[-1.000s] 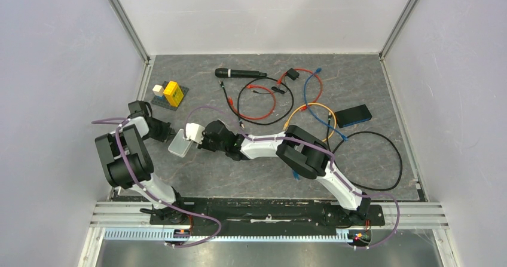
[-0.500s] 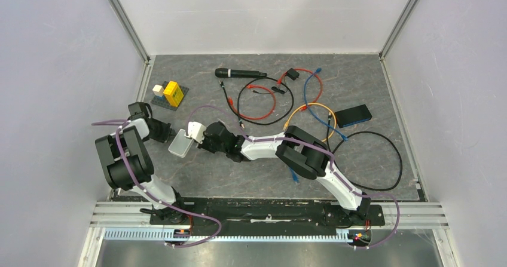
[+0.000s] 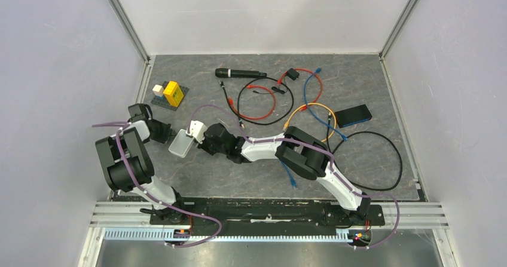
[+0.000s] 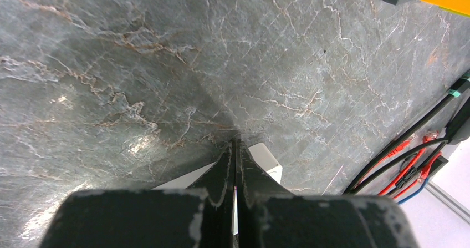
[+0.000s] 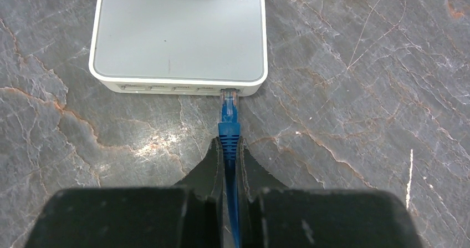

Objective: Insert the plug into the switch port
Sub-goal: Move the switch port to the center of the board, then insert the connector into the switch port.

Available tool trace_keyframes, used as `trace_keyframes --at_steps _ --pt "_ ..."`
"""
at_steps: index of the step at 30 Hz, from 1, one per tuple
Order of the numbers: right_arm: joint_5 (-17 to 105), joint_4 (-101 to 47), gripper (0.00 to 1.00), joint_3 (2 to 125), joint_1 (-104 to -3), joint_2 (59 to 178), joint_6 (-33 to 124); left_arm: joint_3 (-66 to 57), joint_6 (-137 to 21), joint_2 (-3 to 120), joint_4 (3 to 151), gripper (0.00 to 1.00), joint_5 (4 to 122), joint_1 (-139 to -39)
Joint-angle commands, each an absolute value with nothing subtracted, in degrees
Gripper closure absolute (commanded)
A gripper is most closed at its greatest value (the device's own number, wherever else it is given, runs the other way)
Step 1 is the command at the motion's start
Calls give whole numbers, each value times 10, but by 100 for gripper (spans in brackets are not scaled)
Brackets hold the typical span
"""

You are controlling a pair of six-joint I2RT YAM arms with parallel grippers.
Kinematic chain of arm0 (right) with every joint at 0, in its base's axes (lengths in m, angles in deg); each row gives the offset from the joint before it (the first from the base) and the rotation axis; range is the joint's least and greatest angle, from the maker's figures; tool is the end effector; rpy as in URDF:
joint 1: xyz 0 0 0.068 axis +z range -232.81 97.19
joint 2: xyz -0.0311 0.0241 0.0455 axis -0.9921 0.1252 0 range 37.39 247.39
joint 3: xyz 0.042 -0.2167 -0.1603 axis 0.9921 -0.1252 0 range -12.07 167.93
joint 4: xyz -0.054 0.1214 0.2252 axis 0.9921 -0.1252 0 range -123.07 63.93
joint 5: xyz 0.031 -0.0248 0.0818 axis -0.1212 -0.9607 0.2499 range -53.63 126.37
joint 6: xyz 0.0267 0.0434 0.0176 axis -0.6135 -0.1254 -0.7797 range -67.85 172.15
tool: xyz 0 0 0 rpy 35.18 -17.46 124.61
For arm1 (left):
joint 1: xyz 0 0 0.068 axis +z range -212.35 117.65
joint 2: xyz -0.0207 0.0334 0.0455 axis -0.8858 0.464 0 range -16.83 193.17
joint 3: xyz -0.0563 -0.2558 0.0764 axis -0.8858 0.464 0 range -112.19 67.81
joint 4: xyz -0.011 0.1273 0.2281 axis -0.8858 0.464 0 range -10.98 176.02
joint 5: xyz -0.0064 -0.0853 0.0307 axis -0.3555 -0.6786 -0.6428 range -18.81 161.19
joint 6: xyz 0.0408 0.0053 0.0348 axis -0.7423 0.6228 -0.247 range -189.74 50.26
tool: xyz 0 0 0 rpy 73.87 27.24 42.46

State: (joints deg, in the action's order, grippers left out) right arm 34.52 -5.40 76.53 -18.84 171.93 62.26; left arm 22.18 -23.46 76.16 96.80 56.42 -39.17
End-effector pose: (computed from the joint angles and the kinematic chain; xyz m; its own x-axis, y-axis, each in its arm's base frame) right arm 0.2282 0.4647 0.1205 -0.0291 -0.4592 -0.8879 -0.9044 0.3903 -0.1722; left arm 0.2696 0.1055 0.1392 -0.3725 -0.9198 -0.1234 -0.7978 0.3853 -0.4637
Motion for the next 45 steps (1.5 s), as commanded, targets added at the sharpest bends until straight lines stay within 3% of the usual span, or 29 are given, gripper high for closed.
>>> trace_keyframes --at_steps 1,26,45 --pt "362 -33 100 762 -179 1702 595 265 -225 786 1022 98 576 -397" --pt "289 97 100 706 -187 1686 592 283 -232 797 1003 97 538 -397" --pt "328 23 100 793 -195 1727 615 296 -227 785 985 96 494 -402"
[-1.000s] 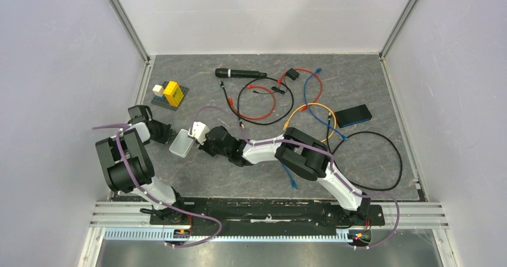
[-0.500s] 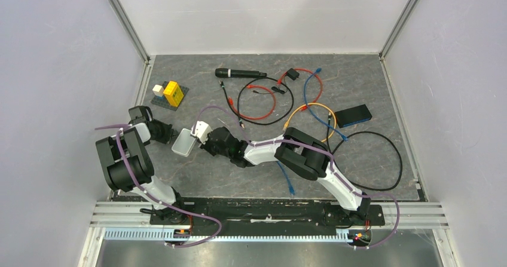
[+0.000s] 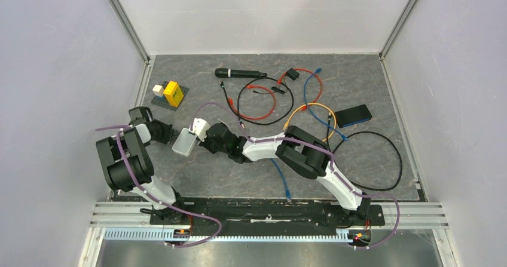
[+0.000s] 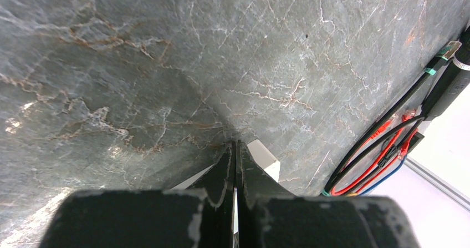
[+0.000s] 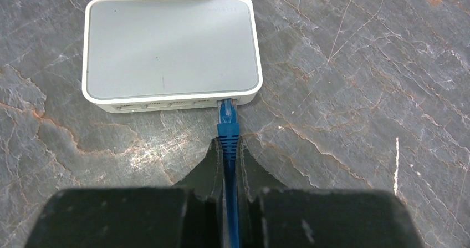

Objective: Insert the plug into the switch port
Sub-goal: Insert the connector into the switch port.

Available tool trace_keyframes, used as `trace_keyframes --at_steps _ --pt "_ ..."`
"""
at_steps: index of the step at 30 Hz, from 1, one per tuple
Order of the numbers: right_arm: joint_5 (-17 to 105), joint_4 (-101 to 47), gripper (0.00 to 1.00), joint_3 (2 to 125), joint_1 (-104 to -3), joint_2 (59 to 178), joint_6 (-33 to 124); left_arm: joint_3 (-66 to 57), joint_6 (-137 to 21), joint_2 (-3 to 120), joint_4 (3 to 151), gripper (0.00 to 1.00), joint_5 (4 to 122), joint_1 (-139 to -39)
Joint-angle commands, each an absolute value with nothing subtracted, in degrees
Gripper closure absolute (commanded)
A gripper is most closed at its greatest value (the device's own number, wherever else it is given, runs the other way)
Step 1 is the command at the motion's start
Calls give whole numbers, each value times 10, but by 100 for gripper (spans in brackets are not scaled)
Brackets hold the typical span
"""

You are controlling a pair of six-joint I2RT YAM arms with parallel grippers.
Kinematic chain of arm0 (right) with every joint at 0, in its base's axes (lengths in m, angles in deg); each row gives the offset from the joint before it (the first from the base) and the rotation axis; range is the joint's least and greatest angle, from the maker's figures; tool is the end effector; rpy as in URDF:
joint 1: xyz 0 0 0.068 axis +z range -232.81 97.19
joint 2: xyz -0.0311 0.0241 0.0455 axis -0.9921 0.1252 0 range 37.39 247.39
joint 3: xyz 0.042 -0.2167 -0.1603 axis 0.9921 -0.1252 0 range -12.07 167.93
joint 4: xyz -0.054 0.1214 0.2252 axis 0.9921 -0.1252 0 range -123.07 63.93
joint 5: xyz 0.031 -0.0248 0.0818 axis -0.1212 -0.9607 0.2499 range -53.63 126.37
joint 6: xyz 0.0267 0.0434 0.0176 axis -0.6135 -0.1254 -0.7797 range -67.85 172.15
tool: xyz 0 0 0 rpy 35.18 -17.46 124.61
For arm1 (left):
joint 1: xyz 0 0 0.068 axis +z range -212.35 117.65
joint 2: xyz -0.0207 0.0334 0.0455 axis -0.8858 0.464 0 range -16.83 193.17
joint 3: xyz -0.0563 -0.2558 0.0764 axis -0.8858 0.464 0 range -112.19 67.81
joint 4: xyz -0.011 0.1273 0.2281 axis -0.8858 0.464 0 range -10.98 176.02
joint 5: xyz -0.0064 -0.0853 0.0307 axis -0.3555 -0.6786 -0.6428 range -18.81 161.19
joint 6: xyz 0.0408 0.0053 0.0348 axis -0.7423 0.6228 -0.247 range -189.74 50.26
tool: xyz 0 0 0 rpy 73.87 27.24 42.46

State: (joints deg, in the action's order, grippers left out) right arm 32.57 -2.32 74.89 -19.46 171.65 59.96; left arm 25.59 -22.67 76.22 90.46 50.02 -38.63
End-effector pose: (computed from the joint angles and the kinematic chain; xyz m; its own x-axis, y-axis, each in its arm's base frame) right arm 0.2331 0.4591 0.1194 -0.0601 -0.4220 -0.9046 -0.8809 0.4487 -0.1507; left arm 0.2662 0.1028 0.1302 -0.3898 -0.9172 -0.0829 -0.7441 0.3667 -0.5584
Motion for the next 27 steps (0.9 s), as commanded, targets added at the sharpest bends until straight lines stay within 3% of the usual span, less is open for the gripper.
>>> trace_keyframes --at_steps 1,27 --pt "330 27 100 794 -195 1729 615 297 -225 784 985 96 492 -406" --pt "362 114 100 854 -210 1771 642 317 -248 761 969 98 408 -477"
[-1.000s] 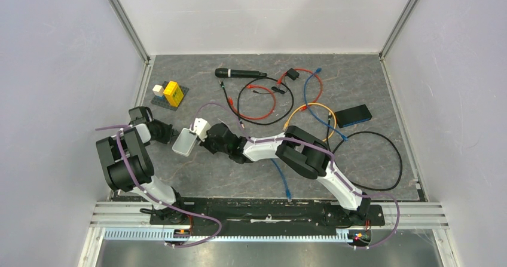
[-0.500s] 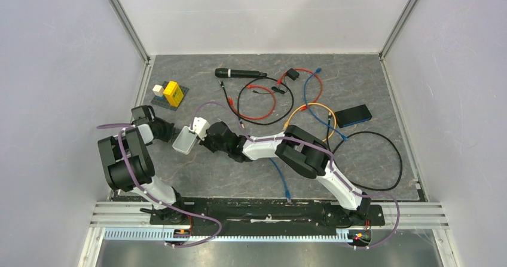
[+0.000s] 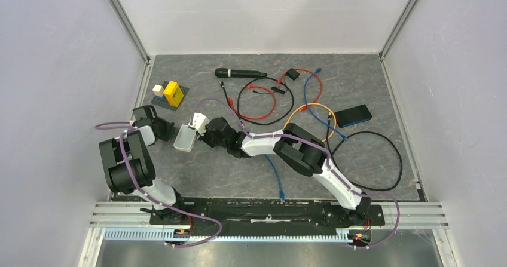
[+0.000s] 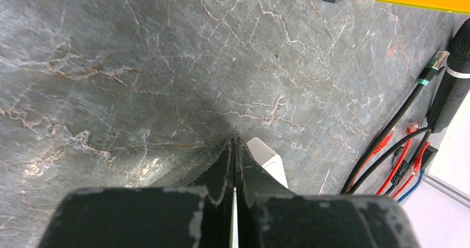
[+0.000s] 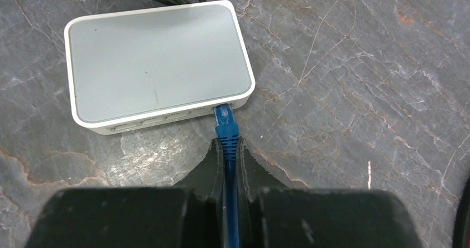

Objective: Insert the plug into the switch port
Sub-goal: Insert the connector into the switch port.

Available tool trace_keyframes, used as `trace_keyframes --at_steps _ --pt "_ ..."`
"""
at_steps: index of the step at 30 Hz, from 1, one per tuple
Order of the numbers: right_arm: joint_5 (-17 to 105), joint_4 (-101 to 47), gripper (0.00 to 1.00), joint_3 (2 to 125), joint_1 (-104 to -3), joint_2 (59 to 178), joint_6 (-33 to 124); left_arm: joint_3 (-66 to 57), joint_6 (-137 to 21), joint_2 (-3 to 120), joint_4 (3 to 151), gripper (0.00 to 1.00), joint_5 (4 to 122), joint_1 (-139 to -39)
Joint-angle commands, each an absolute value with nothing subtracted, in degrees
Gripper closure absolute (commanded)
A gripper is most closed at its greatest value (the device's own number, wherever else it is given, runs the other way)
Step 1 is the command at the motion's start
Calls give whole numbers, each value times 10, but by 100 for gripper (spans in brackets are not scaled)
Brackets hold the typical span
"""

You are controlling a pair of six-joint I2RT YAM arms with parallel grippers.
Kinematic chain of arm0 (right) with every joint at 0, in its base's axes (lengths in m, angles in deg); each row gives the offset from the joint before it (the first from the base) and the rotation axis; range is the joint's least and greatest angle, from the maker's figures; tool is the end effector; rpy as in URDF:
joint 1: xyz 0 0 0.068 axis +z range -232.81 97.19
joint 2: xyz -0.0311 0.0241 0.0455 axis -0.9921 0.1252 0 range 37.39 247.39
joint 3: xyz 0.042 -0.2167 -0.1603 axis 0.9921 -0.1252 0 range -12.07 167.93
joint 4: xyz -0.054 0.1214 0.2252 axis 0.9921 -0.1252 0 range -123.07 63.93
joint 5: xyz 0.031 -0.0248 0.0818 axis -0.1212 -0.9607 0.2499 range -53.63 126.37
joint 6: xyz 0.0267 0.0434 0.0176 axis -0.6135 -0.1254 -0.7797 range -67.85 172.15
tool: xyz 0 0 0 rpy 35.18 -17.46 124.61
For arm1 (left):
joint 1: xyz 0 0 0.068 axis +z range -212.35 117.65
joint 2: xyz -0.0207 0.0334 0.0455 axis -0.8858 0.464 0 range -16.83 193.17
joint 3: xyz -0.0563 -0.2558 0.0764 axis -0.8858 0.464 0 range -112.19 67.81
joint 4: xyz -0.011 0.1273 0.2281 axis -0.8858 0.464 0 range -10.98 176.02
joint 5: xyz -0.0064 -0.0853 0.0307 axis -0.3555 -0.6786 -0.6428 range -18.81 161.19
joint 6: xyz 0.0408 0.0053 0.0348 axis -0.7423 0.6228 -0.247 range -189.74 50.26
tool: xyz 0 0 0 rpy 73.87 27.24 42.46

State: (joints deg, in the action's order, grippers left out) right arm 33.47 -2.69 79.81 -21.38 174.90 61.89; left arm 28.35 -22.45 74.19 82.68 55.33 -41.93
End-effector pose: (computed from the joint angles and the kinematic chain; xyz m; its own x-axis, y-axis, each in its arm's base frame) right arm 0.2552 0.4648 0.1171 -0.0339 -0.4155 -0.9090 -0.8730 0.4550 -0.1754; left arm 0.2711 0.0905 0.1339 -0.3827 -0.8968 -0.2220 -0.6942 0.4377 -0.5714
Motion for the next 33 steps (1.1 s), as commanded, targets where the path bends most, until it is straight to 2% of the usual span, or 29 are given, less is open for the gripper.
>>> trace_keyframes --at_steps 1,12,21,28,33 --pt "379 109 100 863 -211 1775 649 319 -252 764 961 98 397 -478" --pt "504 90 100 911 -215 1804 701 318 -289 780 905 98 313 -509" --pt "635 55 100 918 -244 1800 714 243 -314 768 970 98 378 -508" --pt "648 30 100 916 -259 1794 741 223 -317 782 987 98 409 -508" --pt "590 79 100 899 -259 1793 735 240 -314 801 981 98 406 -509"
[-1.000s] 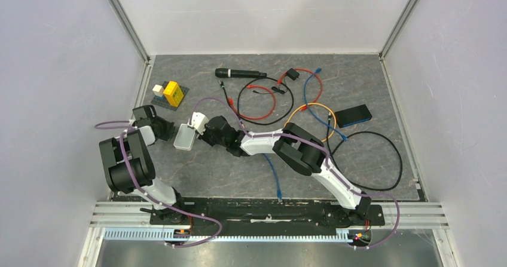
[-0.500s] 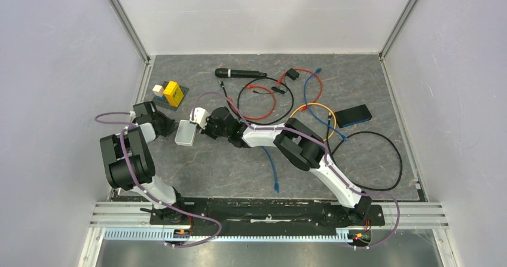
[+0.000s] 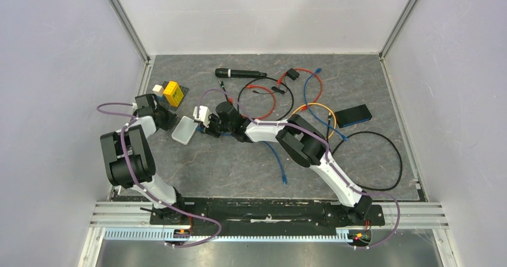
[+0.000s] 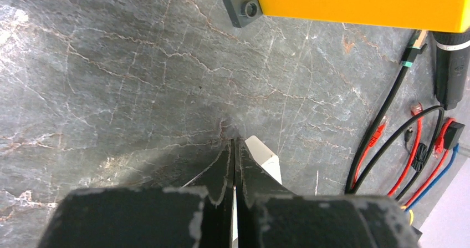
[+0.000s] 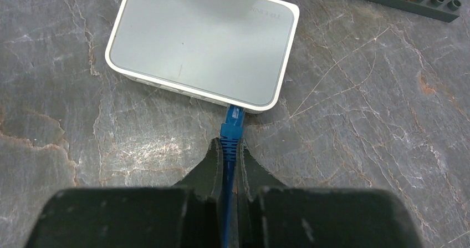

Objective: Insert the plug into the switch port
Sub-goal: Insert the connector into the switch port, then pick up the connector from the center of the board.

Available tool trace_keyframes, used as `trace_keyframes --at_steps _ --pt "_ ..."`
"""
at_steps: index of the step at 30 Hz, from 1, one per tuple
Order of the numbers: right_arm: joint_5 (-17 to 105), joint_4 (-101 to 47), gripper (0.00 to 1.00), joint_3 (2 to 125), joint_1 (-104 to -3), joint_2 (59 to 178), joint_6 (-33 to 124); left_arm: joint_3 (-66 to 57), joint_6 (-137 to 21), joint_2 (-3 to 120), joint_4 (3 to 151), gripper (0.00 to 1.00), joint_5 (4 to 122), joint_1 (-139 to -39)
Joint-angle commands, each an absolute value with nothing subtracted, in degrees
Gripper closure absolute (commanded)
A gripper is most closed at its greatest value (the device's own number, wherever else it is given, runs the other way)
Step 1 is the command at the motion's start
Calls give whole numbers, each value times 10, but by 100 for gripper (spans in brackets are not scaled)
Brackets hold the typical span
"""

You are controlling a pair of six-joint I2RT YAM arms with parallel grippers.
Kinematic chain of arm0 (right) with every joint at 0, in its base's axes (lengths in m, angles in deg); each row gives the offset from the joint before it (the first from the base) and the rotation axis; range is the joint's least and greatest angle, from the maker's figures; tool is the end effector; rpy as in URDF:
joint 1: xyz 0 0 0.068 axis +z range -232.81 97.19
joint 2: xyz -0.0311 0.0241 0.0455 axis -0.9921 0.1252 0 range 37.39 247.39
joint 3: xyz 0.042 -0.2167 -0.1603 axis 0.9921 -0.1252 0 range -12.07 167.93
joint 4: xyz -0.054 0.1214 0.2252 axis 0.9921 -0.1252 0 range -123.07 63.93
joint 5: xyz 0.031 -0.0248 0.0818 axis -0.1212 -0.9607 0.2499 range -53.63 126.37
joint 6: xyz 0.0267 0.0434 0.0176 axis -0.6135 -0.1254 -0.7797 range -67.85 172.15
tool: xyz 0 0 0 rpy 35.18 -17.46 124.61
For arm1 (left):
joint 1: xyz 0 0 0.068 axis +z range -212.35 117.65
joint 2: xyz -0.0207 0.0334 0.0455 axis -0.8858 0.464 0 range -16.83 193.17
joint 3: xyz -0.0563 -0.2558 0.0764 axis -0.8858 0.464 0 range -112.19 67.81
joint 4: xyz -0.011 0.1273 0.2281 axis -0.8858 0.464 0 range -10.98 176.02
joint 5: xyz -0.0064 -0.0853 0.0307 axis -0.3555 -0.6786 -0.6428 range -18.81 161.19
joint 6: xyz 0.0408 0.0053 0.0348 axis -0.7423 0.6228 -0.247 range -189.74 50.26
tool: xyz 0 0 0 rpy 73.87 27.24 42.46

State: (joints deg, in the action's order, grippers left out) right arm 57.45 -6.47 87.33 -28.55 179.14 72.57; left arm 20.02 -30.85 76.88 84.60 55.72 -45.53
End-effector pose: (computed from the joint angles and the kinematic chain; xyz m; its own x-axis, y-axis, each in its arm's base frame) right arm 0.3095 0.4520 0.1147 0.1201 -0.3904 -0.9128 -0.9702 0.1490 -0.1913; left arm 0.3071 0.0828 0.1579 -0.5077 -0.7857 -0.3535 -0.5638 0.6132 -0.5533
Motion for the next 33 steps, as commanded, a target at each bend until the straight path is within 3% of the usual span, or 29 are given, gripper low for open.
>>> trace_keyframes --at_steps 1,7,10,15,18,22,23,25,33 --pt "581 88 100 894 -259 1791 732 243 -315 803 981 98 407 -508" --pt "562 98 100 885 -260 1786 744 231 -321 798 1006 98 445 -508" --pt "587 103 100 866 -264 1776 737 205 -319 781 1032 91 491 -501" --pt "563 126 75 789 -279 1727 728 145 -312 755 1083 74 581 -492" --pt "549 136 58 733 -296 1679 703 128 -299 728 1102 47 634 -492" --pt "507 124 41 643 -304 1579 672 134 -305 680 1078 39 620 -493" --pt "484 119 39 616 -304 1558 659 141 -308 670 1062 34 607 -494" --pt "431 88 38 581 -304 1509 628 152 -316 649 1043 28 582 -499" --pt "121 -154 43 497 -307 1352 413 171 -388 586 1033 26 525 -582"
